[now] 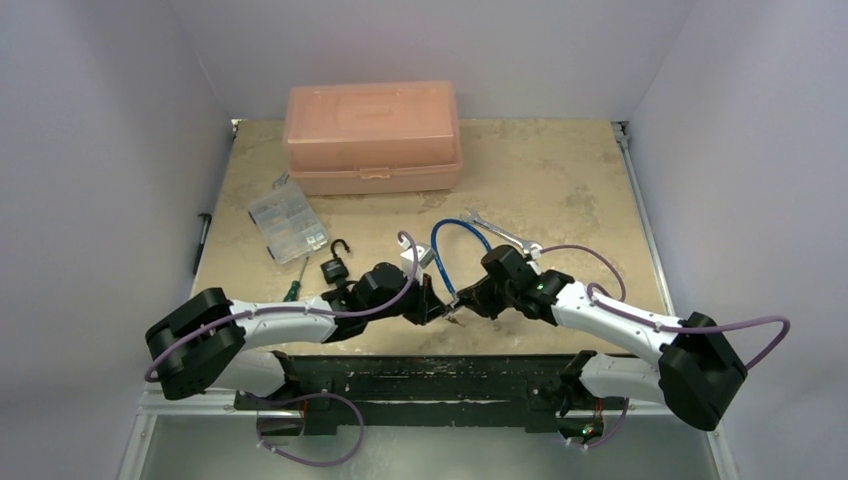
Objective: Unlock with the key
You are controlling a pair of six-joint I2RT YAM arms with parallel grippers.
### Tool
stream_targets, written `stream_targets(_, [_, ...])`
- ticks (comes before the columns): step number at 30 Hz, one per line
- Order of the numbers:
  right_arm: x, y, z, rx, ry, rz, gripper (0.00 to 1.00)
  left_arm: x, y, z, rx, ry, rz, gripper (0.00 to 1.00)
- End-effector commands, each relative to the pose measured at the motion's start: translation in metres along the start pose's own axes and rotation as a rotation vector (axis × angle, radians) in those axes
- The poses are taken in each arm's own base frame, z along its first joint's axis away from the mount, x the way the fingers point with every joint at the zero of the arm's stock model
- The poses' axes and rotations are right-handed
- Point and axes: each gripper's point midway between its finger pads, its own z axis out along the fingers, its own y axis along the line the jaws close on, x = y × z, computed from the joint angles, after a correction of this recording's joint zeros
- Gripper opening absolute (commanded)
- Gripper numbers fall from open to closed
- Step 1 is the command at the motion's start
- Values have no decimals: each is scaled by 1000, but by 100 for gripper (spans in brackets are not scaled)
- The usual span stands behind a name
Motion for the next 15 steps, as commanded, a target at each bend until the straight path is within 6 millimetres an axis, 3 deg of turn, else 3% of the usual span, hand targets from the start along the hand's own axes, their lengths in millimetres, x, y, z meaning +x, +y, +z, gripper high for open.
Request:
stream_targets(1, [1, 23, -10, -92, 3, 28, 0, -9, -7, 9, 7, -15, 22, 0])
stream_targets(15, [1, 23, -15, -72, 1, 40, 0, -21, -1, 14, -143, 10, 180, 0])
